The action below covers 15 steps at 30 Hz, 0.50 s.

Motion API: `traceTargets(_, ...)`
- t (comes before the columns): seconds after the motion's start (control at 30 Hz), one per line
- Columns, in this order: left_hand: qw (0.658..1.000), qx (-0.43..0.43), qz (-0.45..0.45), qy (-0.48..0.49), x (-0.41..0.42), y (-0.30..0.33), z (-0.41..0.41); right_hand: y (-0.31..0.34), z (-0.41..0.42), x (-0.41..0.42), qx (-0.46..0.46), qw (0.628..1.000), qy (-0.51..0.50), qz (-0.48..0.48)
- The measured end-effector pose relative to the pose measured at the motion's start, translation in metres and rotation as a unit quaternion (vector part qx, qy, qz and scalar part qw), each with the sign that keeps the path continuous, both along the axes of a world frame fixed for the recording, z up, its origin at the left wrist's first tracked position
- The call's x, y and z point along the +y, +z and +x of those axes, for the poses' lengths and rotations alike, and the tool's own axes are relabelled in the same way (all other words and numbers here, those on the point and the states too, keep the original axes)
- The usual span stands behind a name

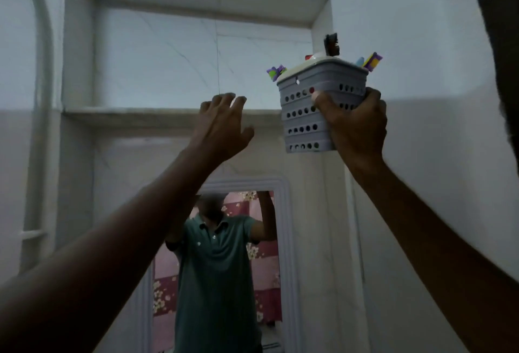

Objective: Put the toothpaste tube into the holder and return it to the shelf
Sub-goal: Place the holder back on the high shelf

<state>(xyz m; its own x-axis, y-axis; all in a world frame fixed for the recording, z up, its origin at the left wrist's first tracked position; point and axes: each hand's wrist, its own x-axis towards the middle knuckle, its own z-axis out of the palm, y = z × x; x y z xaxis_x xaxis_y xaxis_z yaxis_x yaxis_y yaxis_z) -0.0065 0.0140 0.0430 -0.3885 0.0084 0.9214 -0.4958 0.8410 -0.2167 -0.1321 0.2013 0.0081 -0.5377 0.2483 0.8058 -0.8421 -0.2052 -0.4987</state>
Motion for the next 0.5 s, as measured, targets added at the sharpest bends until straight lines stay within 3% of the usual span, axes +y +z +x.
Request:
traceTargets(0.17, 0.998, -0.027, -0.023, 0.059, -0.025, -0.007, -0.020, 0.055, -0.007, -0.016, 0.003, 0.999, -0.035, -0.012)
traceTargets(0.5, 0.998, 0.009, -0.052, 0.035, -0.039, -0.013, -0.025, 0.114, -0.043, -0.084, 0.016, 0.997, -0.081, -0.001)
